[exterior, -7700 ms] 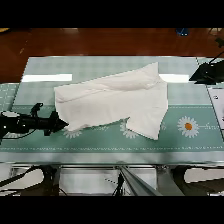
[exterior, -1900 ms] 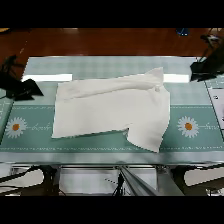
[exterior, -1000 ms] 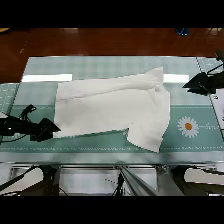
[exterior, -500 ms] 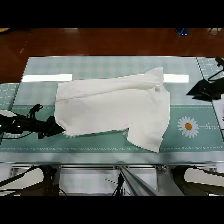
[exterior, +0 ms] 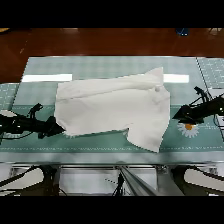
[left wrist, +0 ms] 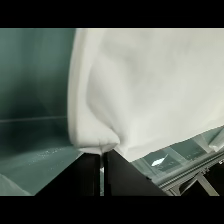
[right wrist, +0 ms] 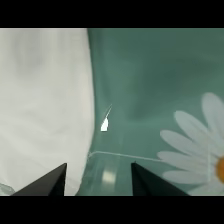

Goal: Fold the shirts.

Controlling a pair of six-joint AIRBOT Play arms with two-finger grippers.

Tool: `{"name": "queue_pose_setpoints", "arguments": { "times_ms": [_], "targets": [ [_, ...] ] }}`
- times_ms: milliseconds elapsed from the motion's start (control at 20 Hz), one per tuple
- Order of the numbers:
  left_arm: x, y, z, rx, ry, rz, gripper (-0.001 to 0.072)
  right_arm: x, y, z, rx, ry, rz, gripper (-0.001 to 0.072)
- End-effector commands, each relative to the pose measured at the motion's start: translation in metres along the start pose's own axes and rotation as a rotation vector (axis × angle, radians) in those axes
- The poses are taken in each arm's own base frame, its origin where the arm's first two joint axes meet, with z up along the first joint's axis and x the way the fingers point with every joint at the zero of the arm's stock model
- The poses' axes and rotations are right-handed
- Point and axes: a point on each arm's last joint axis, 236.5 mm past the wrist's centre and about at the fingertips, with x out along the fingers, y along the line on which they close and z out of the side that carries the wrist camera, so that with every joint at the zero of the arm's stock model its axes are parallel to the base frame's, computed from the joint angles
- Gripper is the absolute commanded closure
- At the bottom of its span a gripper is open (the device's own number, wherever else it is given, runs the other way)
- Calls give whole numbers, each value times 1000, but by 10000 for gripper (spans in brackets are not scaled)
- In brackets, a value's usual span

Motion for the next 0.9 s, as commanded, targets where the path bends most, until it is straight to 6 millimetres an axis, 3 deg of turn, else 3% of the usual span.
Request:
{"name": "queue_pose_setpoints", "arguments": {
  "times_ms": [0,150,200,350,450,550,650,850],
  "targets": [
    [-1,0,2,6,-10,3,684,27,19,-5,-27,5,18,223],
    [-2,-2,3,16,-19,0,684,45,20,-18,7,33,7,252],
    [-2,-2,3,18,-20,0,684,51,20,-21,20,39,2,321],
    [-3,-5,6,46,-33,-12,684,58,27,-20,-5,26,-9,648],
    [-12,-12,15,83,-57,-12,684,46,37,-10,-39,-24,-2,683],
    [-35,-28,32,142,-118,-15,684,15,53,9,-116,-129,-8,684],
    [-68,-52,49,223,-198,-14,684,-31,78,41,-198,-311,-13,684],
    [-143,-125,88,352,-456,-103,684,-120,141,107,-224,-688,109,686]
  ]
}}
